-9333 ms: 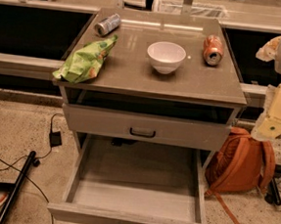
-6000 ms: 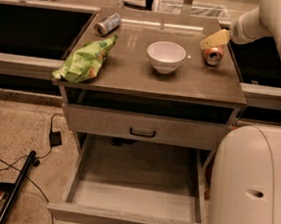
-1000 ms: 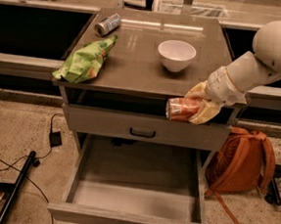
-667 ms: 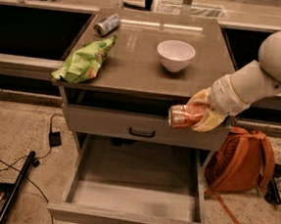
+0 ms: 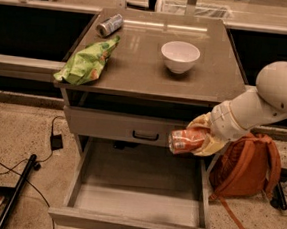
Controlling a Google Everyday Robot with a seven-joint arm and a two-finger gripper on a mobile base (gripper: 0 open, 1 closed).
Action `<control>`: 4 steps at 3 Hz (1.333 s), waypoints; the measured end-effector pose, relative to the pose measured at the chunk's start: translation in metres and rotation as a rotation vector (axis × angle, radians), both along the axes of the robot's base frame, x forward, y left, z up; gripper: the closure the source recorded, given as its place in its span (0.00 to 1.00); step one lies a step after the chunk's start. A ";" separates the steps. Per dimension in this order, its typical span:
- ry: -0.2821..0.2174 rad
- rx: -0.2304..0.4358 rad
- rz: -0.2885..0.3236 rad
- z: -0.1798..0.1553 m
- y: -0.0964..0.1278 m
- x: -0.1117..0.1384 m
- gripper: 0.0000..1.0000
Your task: Place coke can into middle drawer
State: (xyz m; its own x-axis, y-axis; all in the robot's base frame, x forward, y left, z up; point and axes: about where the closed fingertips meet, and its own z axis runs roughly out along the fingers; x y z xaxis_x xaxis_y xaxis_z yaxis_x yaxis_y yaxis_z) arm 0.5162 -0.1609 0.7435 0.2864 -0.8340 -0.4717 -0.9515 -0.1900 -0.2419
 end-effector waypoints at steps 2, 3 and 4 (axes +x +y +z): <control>0.105 0.150 -0.133 -0.102 0.009 0.001 1.00; 0.096 0.173 -0.192 -0.191 0.035 -0.005 0.99; 0.048 0.185 -0.240 -0.225 0.050 0.004 0.78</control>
Offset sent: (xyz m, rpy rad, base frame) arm 0.0282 0.0272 -0.2385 0.2601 0.0357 -0.4072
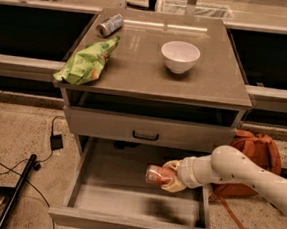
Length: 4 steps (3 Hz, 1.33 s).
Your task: Place coke can into middle drawer
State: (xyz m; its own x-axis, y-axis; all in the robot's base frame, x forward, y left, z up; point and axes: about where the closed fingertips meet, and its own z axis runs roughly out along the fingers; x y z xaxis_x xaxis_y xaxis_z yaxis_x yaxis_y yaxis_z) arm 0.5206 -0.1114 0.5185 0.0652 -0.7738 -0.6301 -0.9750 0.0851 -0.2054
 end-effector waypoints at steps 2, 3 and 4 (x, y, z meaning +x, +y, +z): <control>0.003 -0.067 0.074 -0.065 0.047 -0.002 0.24; 0.029 0.021 0.116 -0.077 0.062 -0.003 0.00; 0.029 0.021 0.116 -0.077 0.062 -0.003 0.00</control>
Offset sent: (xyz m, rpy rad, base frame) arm -0.0062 0.0688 -0.0957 -0.1324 0.0204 0.1573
